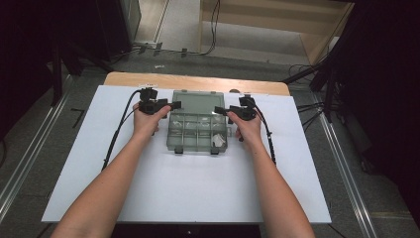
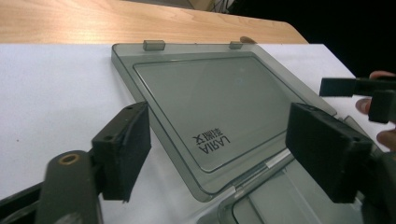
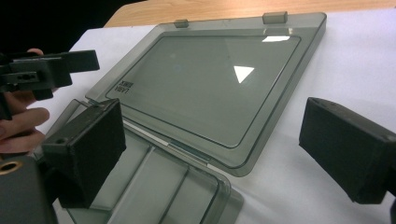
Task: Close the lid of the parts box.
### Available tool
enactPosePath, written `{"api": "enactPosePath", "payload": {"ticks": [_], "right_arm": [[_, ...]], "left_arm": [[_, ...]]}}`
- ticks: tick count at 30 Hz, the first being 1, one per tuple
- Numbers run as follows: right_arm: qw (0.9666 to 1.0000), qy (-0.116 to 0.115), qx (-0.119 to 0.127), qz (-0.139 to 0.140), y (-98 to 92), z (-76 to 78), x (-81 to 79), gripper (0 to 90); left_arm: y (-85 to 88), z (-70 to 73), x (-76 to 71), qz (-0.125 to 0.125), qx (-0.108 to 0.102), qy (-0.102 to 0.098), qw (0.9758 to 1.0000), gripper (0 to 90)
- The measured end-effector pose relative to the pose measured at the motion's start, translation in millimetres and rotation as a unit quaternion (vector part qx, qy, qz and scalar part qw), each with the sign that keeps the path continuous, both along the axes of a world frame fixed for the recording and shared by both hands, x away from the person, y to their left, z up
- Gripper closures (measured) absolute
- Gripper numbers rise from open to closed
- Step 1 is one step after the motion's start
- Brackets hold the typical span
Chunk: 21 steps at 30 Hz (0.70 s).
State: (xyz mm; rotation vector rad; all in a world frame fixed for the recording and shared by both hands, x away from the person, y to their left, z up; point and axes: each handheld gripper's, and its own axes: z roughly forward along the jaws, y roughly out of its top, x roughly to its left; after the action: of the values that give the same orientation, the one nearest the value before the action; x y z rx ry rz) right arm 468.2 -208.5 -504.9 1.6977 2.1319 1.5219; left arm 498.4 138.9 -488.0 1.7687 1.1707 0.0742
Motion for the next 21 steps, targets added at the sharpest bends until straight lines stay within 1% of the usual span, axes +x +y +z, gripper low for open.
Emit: {"api": "enactPosePath", "payload": {"ticks": [1,2,4,7,11,14,18,21], "right_arm": [[1.0000,0.003,0.000,-0.003,-0.1,-0.8,0.8,11.1],[1.0000,0.005,-0.001,-0.008,-0.2,-1.4,1.4,11.9],[0.9999,0.010,0.000,-0.009,-0.2,-2.9,2.5,13.3],[0.9999,0.014,0.000,-0.010,-0.1,-4.4,3.2,18.5],[0.9998,0.018,-0.001,-0.012,1.1,-6.3,4.4,23.0],[0.9996,0.025,-0.003,-0.011,3.6,-9.2,5.5,24.8],[0.9995,0.031,-0.007,-0.009,6.8,-13.1,6.8,26.4],[0.9992,0.036,-0.010,-0.014,8.8,-15.2,7.8,26.7]], "left_arm": [[-0.8,-0.6,0.5,0.003,0.001,0.005,1.0000,24.8],[-1.5,-1.3,0.9,0.004,0.003,0.006,1.0000,26.4],[-2.6,-2.8,1.7,0.002,0.009,0.010,0.9999,28.9],[-3.8,-4.8,2.5,0.007,0.005,0.016,0.9998,32.7],[-6.0,-7.5,3.4,0.010,0.007,0.023,0.9997,35.7],[-8.5,-9.9,3.3,0.012,0.015,0.026,0.9995,35.9],[-9.5,-12.7,3.6,0.015,0.018,0.032,0.9992,35.8],[-10.0,-14.1,3.8,0.017,0.019,0.036,0.9990,35.7]]}}
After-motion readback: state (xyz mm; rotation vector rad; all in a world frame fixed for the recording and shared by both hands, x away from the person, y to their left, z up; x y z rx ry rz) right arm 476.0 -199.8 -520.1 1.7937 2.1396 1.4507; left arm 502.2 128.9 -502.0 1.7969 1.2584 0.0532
